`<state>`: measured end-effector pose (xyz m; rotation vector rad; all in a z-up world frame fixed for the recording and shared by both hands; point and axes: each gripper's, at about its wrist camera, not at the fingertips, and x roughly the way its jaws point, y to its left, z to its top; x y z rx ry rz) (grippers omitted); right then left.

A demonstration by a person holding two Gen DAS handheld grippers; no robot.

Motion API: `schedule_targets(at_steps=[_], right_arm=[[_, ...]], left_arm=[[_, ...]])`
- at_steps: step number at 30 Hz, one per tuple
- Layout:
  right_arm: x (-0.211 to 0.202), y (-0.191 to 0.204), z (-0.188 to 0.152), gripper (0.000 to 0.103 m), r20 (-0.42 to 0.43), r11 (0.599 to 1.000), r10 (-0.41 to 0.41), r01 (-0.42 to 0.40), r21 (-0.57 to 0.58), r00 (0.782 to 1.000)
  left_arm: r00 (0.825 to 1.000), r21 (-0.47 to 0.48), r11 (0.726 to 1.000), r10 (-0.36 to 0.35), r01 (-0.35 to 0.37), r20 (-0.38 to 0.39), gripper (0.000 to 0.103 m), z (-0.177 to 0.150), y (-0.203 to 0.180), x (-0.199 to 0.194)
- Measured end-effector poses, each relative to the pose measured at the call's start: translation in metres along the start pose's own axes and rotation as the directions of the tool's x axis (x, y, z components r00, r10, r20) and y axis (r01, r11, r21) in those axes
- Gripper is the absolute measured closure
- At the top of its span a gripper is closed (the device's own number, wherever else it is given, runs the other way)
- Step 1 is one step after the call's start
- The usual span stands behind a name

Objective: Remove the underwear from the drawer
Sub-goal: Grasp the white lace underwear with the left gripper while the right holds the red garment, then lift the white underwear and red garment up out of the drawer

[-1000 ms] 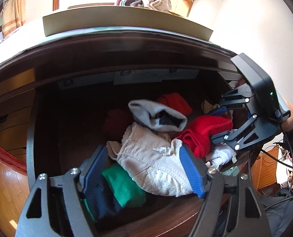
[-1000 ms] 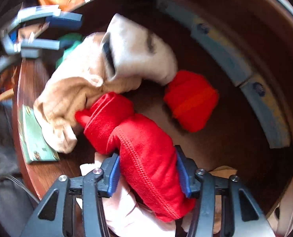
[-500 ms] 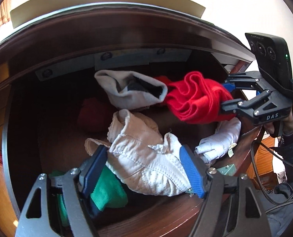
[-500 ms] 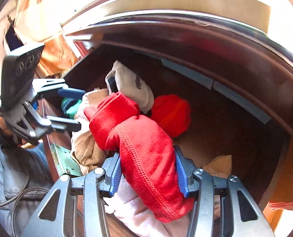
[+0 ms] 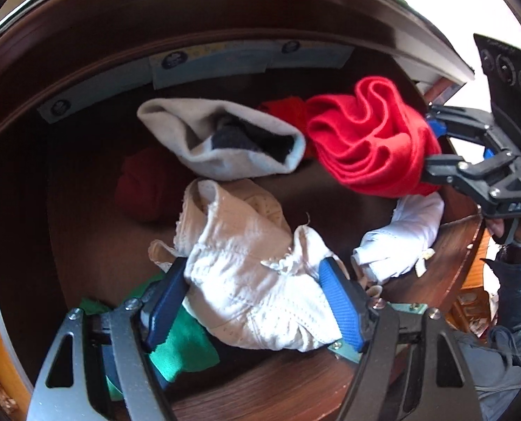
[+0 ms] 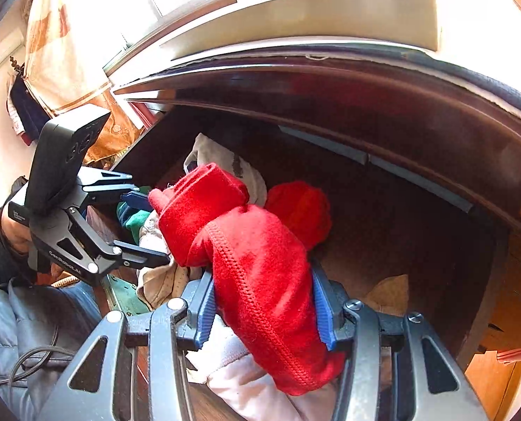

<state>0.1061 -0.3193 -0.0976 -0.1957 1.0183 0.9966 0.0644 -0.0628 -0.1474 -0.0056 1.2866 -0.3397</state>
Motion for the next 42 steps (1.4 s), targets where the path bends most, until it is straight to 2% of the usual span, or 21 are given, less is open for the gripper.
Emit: schedule_targets(at_steps=[3, 10, 12, 16, 21, 27, 36, 42], right_arm=[[0.013, 0.013, -0.002, 0.053, 0.014, 1.0, -0.018, 0.018, 0.001, 1.0], [0.012, 0.012, -0.004, 0.053, 0.04, 1.0, -0.008, 0.007, 0.025, 0.999], [0.012, 0.012, -0.005, 0.053, 0.04, 1.0, -0.013, 0.012, 0.028, 0.999], [0.012, 0.013, -0.006, 0.053, 0.034, 0.999, -0.017, 0.016, 0.034, 0.999], [0.013, 0.014, -0.006, 0.053, 0.026, 0.999, -0.024, 0.023, 0.036, 0.999], [0.011, 0.017, -0.006, 0.053, 0.05, 0.999, -0.034, 0.033, 0.028, 0.998], [0.007, 0.019, -0.009, 0.053, 0.091, 0.999, -0.034, 0.031, 0.027, 0.995], [0.004, 0.019, -0.009, 0.053, 0.107, 0.999, -0.037, 0.035, 0.02, 0.994]], left_arm=[[0.999, 0.002, 1.0, 0.004, -0.003, -0.036, 0.027, 0.013, -0.004, 0.012], [1.0, 0.004, 1.0, 0.008, -0.008, -0.025, 0.03, 0.025, -0.013, 0.018], [1.0, 0.0, 1.0, 0.001, -0.001, -0.017, 0.039, 0.025, -0.012, 0.019], [1.0, -0.003, 1.0, -0.012, 0.012, -0.003, 0.047, 0.019, 0.005, 0.015], [0.999, 0.029, 1.0, 0.001, -0.002, 0.032, 0.064, 0.015, -0.002, 0.01], [0.995, 0.011, 1.0, -0.017, 0.016, 0.095, 0.079, 0.004, 0.001, 0.002], [0.983, 0.05, 0.999, 0.003, -0.012, 0.182, 0.085, -0.013, 0.006, -0.019], [0.963, 0.047, 0.998, 0.027, -0.041, 0.269, 0.085, -0.024, 0.004, -0.03]])
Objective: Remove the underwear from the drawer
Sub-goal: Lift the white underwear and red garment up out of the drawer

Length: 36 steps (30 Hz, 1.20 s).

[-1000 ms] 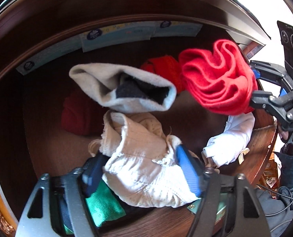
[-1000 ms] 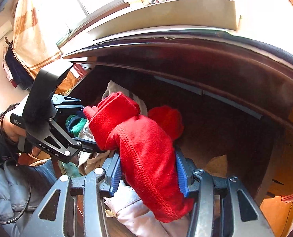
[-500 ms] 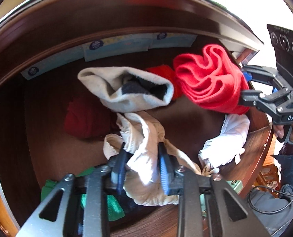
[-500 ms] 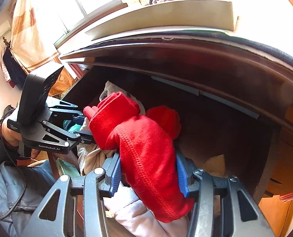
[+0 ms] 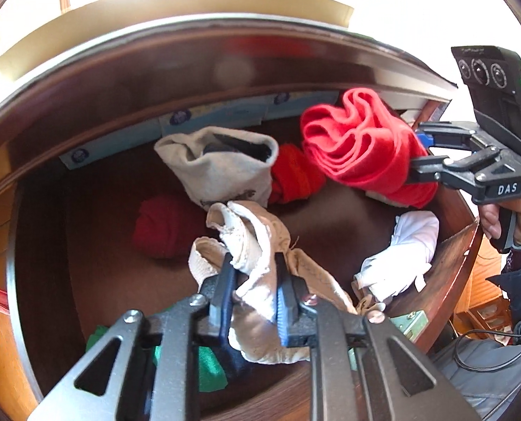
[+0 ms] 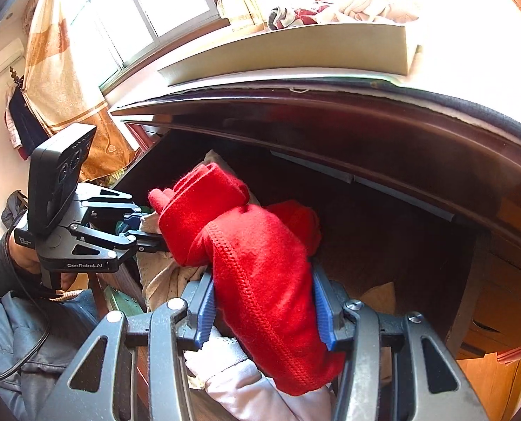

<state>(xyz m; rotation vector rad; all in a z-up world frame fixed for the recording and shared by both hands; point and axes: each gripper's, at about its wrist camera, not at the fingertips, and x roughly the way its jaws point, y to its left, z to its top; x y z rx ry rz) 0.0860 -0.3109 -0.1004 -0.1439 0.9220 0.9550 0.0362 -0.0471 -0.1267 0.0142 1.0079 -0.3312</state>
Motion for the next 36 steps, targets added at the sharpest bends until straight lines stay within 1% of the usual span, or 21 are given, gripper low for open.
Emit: schedule_targets(at_steps=[6, 11, 22, 32, 36], right_arm=[[-0.004, -0.001, -0.002, 0.053, 0.017, 1.0, 0.006, -0.006, -0.011, 1.0], [-0.01, -0.002, -0.006, 0.053, 0.029, 1.0, -0.001, 0.001, -0.014, 1.0], [-0.021, -0.002, -0.01, 0.053, 0.058, 1.0, 0.001, 0.001, -0.02, 0.998], [-0.029, -0.003, -0.014, 0.053, 0.083, 1.0, 0.003, -0.001, -0.023, 0.997], [-0.033, -0.003, -0.016, 0.053, 0.094, 1.0, 0.003, -0.001, -0.023, 0.996]], left_arm=[[0.997, -0.009, 1.0, 0.007, -0.006, 0.078, 0.086, -0.007, 0.003, -0.013], [0.993, -0.017, 1.0, 0.007, -0.005, 0.122, 0.086, -0.01, 0.007, -0.02], [0.979, -0.02, 1.0, 0.018, -0.015, 0.202, 0.087, -0.02, 0.01, -0.034], [0.968, -0.024, 1.0, 0.024, -0.018, 0.251, 0.087, -0.026, 0.009, -0.046], [0.96, -0.017, 1.0, 0.03, -0.026, 0.28, 0.087, -0.028, 0.008, -0.052]])
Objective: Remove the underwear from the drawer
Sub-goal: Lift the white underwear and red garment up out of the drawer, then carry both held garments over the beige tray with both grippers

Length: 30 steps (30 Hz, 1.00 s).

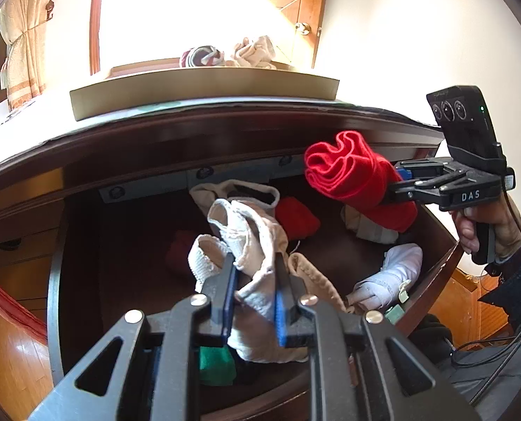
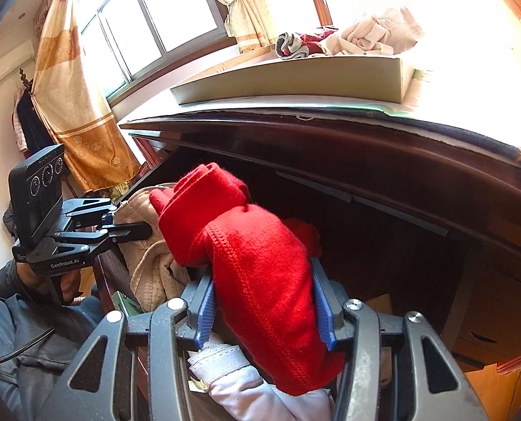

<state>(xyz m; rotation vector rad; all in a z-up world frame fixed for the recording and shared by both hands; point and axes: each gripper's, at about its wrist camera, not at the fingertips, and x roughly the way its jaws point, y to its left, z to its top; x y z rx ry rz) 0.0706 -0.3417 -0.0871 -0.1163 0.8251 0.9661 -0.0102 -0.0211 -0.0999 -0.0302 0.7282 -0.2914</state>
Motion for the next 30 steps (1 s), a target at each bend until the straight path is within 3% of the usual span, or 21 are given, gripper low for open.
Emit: schedule_targets(at_steps=[30], right_arm=[[-0.025, 0.001, -0.005, 0.053, 0.156, 0.999, -0.039, 0.041, -0.011, 0.987]], left_arm=[[0.979, 0.069, 0.995, 0.057, -0.072, 0.197, 0.088, 0.006, -0.011, -0.042]])
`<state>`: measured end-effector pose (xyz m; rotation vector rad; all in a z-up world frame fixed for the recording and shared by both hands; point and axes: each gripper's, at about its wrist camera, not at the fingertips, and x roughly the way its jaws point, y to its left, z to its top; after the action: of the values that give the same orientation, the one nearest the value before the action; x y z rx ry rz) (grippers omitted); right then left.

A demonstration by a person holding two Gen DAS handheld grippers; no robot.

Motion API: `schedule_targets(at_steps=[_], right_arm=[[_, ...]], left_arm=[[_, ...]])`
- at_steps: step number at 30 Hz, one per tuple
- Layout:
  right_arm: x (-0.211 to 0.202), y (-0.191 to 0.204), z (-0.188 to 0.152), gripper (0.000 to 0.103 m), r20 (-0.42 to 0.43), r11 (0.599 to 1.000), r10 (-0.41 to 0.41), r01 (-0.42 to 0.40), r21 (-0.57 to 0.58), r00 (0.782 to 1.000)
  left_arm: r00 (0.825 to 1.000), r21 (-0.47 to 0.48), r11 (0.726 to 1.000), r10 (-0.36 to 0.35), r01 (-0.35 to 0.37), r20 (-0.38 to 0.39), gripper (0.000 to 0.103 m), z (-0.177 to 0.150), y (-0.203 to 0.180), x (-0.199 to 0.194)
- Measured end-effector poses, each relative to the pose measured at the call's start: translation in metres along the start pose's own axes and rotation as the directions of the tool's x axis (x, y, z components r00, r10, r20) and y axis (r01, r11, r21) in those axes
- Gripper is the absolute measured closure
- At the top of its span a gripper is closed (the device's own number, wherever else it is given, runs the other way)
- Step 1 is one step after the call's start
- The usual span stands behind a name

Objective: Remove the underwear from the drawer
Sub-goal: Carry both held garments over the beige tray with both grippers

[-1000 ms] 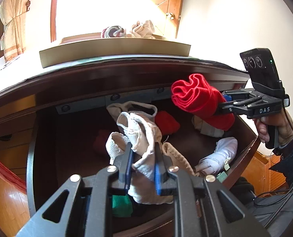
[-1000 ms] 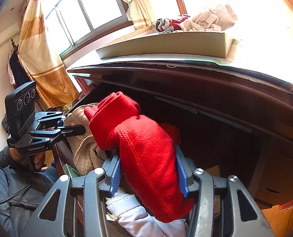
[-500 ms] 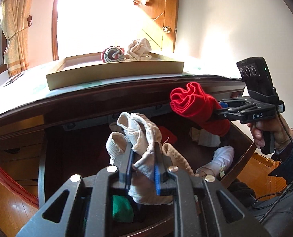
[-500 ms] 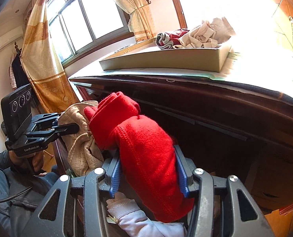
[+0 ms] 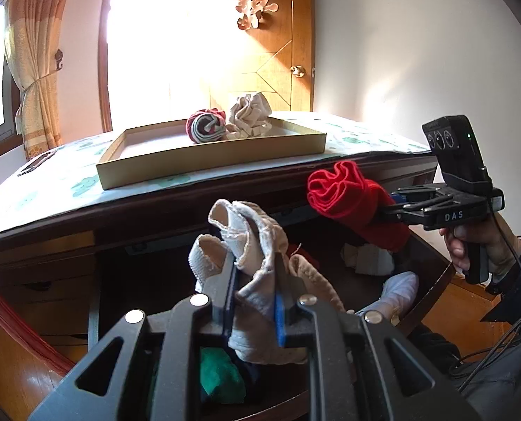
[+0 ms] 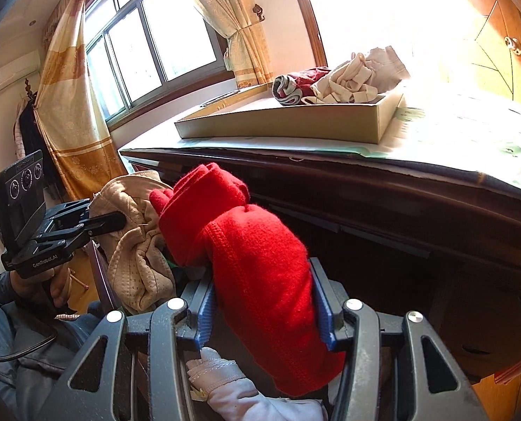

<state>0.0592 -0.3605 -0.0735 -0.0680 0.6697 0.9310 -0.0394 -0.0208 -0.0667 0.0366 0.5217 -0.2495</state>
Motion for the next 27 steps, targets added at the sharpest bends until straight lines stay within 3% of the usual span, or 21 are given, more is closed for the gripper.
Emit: schedule_targets(at_steps=[27], right_arm=[[-0.025, 0.005, -0.006, 0.053, 0.13, 0.999, -0.031, 0.032, -0.01, 0.991]], left_arm=[[0.99, 0.016, 0.997, 0.069, -0.071, 0.121, 0.088, 0.012, 0.002, -0.024]])
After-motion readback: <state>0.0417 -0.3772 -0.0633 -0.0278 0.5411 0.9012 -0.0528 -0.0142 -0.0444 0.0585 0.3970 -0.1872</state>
